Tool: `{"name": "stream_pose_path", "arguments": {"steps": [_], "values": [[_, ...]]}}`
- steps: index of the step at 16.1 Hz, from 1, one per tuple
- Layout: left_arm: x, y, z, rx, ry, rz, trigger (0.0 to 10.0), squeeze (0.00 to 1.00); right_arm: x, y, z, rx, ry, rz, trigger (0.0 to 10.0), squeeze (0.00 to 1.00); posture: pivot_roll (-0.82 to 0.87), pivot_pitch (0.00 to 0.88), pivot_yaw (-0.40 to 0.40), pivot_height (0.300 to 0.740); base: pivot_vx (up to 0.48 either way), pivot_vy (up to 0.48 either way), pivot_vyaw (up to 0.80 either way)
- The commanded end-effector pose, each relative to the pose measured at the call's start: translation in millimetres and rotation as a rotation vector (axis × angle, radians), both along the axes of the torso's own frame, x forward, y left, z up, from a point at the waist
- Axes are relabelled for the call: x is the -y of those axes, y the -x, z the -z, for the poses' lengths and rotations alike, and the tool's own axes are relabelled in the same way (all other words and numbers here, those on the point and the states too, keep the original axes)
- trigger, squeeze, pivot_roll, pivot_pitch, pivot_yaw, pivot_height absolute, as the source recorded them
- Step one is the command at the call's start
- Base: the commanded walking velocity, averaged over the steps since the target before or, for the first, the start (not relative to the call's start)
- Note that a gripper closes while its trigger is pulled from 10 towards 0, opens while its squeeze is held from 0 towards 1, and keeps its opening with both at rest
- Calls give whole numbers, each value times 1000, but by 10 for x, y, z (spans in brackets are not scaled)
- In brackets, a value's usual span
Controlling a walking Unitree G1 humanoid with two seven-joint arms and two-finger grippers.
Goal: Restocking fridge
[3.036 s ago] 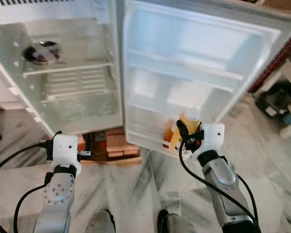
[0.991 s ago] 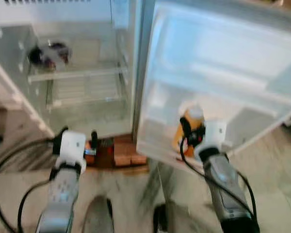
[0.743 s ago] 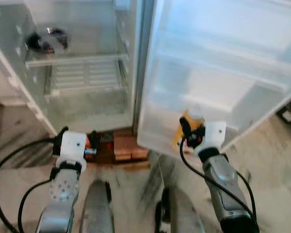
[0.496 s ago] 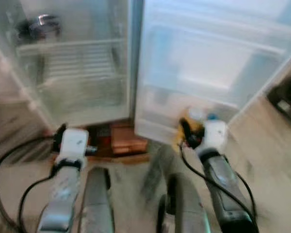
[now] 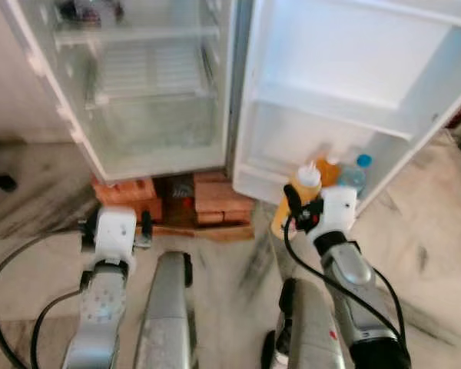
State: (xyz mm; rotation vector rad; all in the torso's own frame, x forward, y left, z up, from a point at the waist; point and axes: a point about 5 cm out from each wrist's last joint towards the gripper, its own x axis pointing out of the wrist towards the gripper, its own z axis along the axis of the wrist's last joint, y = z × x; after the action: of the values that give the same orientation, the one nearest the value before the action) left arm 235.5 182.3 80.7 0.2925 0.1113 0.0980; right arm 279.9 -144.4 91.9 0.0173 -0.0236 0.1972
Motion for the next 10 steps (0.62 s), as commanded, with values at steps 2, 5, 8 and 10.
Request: {"name": "stream_pose_path", "arguments": {"steps": [2, 5, 8, 10], "values": [[8, -33, -60, 21, 8, 12, 10000, 0, 14, -19, -62, 34, 3, 2, 10000, 0, 131, 186, -65, 582, 0, 0, 0], [9, -32, -59, 20, 9, 10, 10000, 0, 9, -24, -64, 36, 4, -2, 10000, 0, 131, 186, -65, 582, 0, 0, 0], [15, -31, -56, 17, 12, 11, 10000, 0, -1, -33, -72, 40, 3, -6, 10000, 0, 129, 189, -65, 582, 0, 0, 0], [20, -26, -52, 16, 14, 12, 10000, 0, -1, -28, -75, 41, 2, -9, 10000, 0, 127, 191, -66, 582, 0, 0, 0]]}}
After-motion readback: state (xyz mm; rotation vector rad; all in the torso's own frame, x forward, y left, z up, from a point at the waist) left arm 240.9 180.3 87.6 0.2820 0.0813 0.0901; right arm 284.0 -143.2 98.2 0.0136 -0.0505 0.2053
